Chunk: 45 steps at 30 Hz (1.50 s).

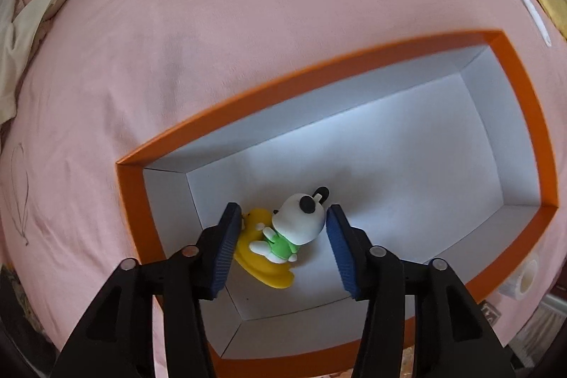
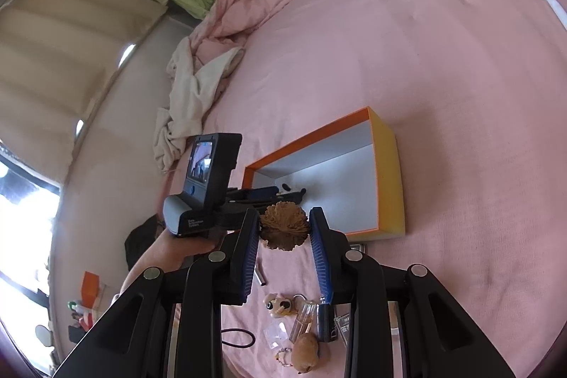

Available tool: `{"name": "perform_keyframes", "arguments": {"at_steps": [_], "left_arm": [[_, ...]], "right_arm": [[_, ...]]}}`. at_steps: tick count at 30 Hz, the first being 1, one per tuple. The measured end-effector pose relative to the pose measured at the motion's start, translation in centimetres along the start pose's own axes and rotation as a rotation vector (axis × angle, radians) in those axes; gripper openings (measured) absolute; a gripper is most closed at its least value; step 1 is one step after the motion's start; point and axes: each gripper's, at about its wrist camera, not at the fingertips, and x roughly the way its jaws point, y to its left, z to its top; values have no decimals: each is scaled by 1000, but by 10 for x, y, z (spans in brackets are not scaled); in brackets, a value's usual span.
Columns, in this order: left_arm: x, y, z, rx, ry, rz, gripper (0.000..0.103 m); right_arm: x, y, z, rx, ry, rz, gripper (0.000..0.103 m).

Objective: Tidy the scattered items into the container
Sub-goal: 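Grasp the Snoopy figurine with the left gripper and lift it out while the right holds the walnut, then release the Snoopy figurine on the bedspread with the left gripper while the right releases the walnut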

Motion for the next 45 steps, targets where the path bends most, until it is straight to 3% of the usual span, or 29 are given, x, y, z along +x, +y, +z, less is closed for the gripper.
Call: {"name": "perform_keyframes", "arguments": {"at_steps": [2, 4, 5, 9, 14, 19, 22, 26, 31, 38, 45], "left_arm": [[3, -2, -3, 2, -17, 31, 77], [1, 1, -4, -10, -15, 3, 66], [0, 4, -4, -19, -9, -5, 47], [-11, 14, -6, -59, -19, -29, 43], [-66, 33, -20, -187, -184, -185, 43], [-142, 42, -63, -274, -416, -204, 44], [-157, 50, -99, -391, -469, -223, 44], [-123, 23, -146, -519, -453, -352, 44], [-75, -10, -164, -593, -366, -421, 44], [-74, -11, -176, -613, -358, -437, 44], [-66, 0, -181, -702, -332, -417, 46]], "right_arm": [[0, 0, 0, 3, -1, -2, 28], [0, 0, -1, 1, 2, -1, 28], [0, 0, -1, 1, 3, -3, 28], [-1, -3, -3, 4, 1, -13, 28], [-7, 3, -5, -5, -5, -8, 28], [-13, 11, -14, -22, -6, -25, 28], [-9, 12, -29, -25, 22, -44, 28], [10, 3, -58, -5, 81, -91, 28], [40, -17, -94, 45, 155, -141, 28], [54, -24, -115, 49, 187, -231, 28], [53, -16, -110, 30, 148, -233, 29]]}}
